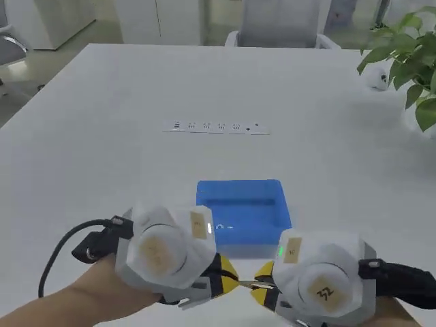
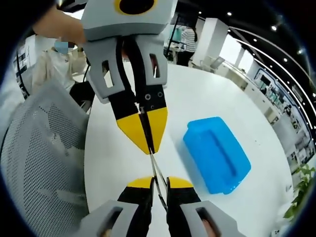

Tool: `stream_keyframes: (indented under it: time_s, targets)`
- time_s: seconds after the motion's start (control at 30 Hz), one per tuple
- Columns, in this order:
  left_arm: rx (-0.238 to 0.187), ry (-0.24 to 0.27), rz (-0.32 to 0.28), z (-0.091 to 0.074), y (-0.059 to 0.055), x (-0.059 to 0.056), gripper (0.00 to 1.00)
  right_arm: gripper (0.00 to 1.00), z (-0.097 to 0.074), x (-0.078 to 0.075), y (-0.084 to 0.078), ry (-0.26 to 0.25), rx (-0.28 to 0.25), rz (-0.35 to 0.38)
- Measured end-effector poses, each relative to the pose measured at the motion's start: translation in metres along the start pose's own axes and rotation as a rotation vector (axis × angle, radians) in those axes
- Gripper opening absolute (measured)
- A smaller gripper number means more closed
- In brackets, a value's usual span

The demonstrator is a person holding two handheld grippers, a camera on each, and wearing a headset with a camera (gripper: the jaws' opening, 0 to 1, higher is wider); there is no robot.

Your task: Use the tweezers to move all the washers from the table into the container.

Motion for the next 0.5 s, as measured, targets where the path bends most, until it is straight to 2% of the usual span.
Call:
stream_keyframes:
  time_s: [0.07,0.13,0.17,0.23,0.3,0.33,0.4,0.5]
  targets:
    - [0.020,-0.016,0.000,0.008,-0.008,-0.002,0.00,0.06,0.007,0.000,-0.005,-0.001,0.021,0.007]
    - [0.065,-0.029,0.040,0.014,-0.016,-0.003,0.00,0.07,0.012,0.001,-0.012,0.001,0.049,0.003]
    - [0.073,-0.037,0.042,0.019,-0.020,-0.004,0.00,0.08,0.014,0.002,-0.015,0.003,0.059,0.002]
    - [0.098,-0.057,0.034,0.022,-0.025,-0.003,0.00,0.10,0.011,0.006,-0.019,-0.002,0.068,0.001]
    - [0.119,-0.070,0.067,0.025,-0.028,-0.001,0.00,0.10,0.000,0.008,-0.019,-0.022,0.045,0.015]
    - [0.130,-0.083,0.067,0.029,-0.031,-0.001,0.00,0.12,-0.004,0.010,-0.020,-0.026,0.033,0.046]
    - [0.185,-0.109,0.054,0.034,-0.039,-0.001,0.00,0.15,-0.018,0.014,-0.022,-0.038,0.007,0.159]
    - [0.201,-0.132,0.053,0.042,-0.045,-0.002,0.00,0.17,-0.042,0.016,-0.023,-0.068,-0.063,0.316]
Point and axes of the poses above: the centre of the closed fingertips' face, and the gripper's own axes: z roughly forward along the fingers, x roughly to its left, y roughly out of its top, the point moved 7 cm from there along -z, roughly backward along the fingers, and after that the axes turned 15 degrees about z, right-handed, at the moved point
